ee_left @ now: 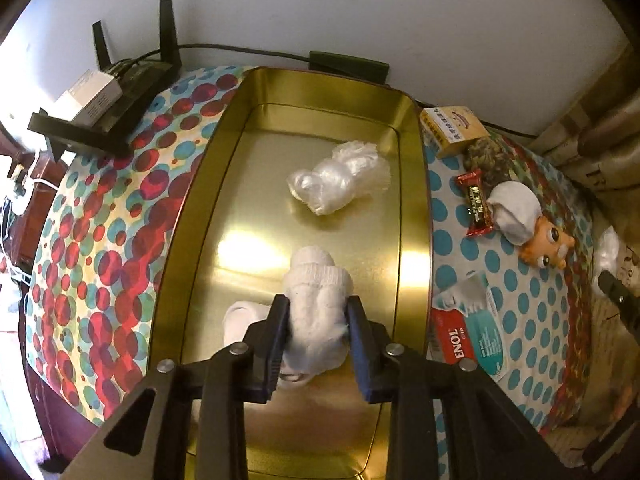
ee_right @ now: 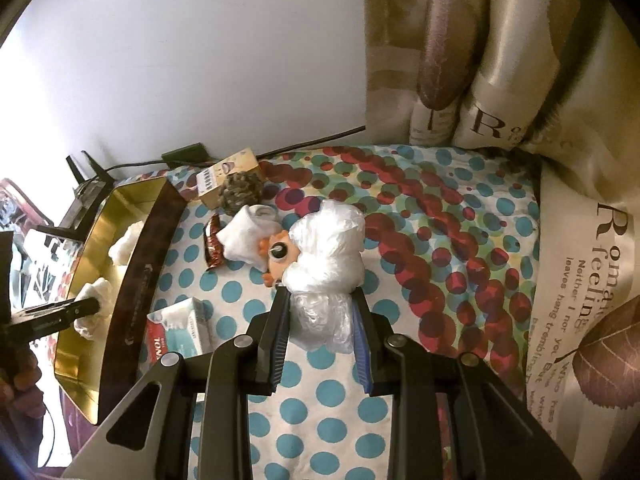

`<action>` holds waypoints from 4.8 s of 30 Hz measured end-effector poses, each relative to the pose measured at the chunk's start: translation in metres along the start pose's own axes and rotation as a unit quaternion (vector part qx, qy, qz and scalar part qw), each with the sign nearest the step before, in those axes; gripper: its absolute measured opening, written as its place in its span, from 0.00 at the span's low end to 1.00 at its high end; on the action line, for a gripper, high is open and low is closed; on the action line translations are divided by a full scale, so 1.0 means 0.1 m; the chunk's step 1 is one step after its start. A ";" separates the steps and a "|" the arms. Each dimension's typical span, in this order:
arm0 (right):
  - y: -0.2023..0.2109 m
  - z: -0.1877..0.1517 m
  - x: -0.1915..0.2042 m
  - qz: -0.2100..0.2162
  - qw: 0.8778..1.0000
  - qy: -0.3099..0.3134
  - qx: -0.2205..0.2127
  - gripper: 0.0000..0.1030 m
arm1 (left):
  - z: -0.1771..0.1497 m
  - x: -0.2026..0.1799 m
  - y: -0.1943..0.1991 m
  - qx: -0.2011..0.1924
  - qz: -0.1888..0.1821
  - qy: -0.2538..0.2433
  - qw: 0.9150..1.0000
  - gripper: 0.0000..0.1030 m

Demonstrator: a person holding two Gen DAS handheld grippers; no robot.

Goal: Organize objects
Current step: 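Lower the sock into the gold tray and open the left tool while the right tool carries its bundle, then lower the plastic bundle into the gold tray and open the right tool, then grasp the orange toy figure with the right tool while the left tool moves toward a sock, then grasp the white sock beside the toy with the left tool while the right tool holds the toy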

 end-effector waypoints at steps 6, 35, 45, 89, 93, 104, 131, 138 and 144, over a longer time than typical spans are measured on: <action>-0.01 0.00 0.19 0.012 1.000 0.020 0.004 0.26 | -0.02 0.05 0.08 -0.006 0.008 0.007 1.000 0.32; -0.90 0.05 2.73 0.167 0.943 0.278 0.077 0.26 | -0.61 0.55 0.77 -0.079 0.074 0.074 0.991 0.39; -0.72 0.06 2.57 0.189 0.947 0.253 0.049 0.57 | -0.55 0.53 0.75 -0.078 0.039 0.084 0.993 0.39; -0.73 0.21 0.04 0.051 0.997 -0.013 0.053 0.23 | 0.12 -0.79 0.52 -0.093 0.008 -0.075 0.993 0.45; -0.53 0.18 -0.06 0.059 0.997 -0.016 0.043 0.05 | 0.28 -1.12 0.42 -0.091 -0.016 -0.108 0.990 0.45; -0.42 0.09 -0.25 0.080 0.995 -0.048 0.041 0.45 | 0.49 -1.58 0.24 -0.081 -0.030 -0.140 0.986 0.45; -1.22 0.37 -0.20 0.088 0.951 -0.273 0.118 0.34 | 0.46 -1.21 0.32 -0.091 -0.015 -0.113 0.989 0.45; -0.77 0.32 -0.19 0.079 0.972 -0.209 0.068 0.32 | 0.53 -1.53 0.26 -0.096 -0.059 -0.142 0.983 0.45; -0.50 0.19 -0.44 0.064 0.978 -0.191 0.048 0.32 | 0.59 -1.92 0.02 -0.057 -0.101 -0.172 0.978 0.45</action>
Point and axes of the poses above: each gripper's, at about its wrist camera, not at the fingertips, and y roughly against the way its jaws point, x to its left, z to its top, the point moved 2 cm from there along -y, roughly the way its jaws point
